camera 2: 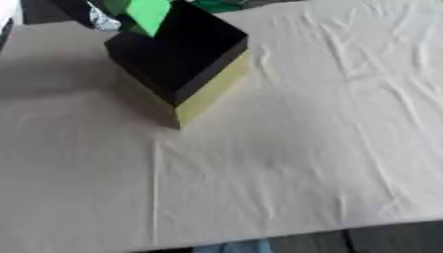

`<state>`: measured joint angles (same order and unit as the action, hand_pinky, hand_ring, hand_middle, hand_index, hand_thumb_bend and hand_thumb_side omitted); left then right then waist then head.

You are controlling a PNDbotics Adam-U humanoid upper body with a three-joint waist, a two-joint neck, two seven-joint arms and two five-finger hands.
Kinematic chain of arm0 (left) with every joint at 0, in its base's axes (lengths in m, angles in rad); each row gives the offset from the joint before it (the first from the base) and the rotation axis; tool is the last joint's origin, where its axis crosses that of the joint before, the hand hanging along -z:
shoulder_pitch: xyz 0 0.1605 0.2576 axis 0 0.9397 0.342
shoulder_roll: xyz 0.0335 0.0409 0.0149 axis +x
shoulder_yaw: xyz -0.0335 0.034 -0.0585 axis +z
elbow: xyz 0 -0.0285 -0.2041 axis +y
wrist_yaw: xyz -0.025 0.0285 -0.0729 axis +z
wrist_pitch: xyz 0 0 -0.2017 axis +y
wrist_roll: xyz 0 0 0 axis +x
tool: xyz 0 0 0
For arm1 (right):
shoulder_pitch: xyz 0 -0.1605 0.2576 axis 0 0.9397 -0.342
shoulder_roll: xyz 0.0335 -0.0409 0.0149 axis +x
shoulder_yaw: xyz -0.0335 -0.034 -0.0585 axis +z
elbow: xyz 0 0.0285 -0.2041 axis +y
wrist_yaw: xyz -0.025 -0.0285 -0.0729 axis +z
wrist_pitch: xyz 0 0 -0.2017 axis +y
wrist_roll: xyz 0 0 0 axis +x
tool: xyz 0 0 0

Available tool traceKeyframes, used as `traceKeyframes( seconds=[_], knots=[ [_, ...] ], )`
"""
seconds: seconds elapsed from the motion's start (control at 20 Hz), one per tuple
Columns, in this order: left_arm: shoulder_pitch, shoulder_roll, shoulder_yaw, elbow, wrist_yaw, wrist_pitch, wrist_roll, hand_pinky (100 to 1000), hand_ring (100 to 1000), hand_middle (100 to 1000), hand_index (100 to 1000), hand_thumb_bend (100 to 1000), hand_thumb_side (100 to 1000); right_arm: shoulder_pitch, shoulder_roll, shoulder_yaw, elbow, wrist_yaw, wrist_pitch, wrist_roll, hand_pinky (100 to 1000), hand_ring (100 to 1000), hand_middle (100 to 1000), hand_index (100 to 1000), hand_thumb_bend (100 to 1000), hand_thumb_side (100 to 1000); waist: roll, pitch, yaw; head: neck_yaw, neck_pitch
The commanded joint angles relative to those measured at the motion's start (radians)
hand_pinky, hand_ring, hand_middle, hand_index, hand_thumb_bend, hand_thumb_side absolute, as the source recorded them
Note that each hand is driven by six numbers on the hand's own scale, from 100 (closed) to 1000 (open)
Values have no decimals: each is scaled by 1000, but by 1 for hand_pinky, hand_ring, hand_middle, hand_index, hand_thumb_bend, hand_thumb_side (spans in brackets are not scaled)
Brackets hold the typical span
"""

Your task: Pick up objects on the table and place them in the box.

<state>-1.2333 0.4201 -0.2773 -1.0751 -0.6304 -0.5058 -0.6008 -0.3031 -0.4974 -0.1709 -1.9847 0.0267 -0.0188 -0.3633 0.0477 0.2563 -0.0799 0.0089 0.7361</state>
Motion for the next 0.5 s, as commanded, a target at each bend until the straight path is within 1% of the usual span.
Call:
traceKeyframes(
  seconds=[0.05,0.2,0.5],
  knots=[
    [-41,-29,31,41,-66,-25,5,483,657,581,733,100,138,-19,-12,1,-15,-9,-1,8,666,724,674,787,100,1000,-3,-11,-5,12,-17],
    [-50,-65,49,87,-146,-28,35,478,652,579,732,100,136,-28,-6,4,-15,-13,-3,14,666,724,674,787,100,1000,-1,-2,-16,17,-28],
    [-49,-98,78,169,-283,-34,97,478,651,582,730,100,137,-33,0,4,-15,-18,-4,18,665,724,673,787,100,1000,2,10,-28,21,-37]
  ],
)
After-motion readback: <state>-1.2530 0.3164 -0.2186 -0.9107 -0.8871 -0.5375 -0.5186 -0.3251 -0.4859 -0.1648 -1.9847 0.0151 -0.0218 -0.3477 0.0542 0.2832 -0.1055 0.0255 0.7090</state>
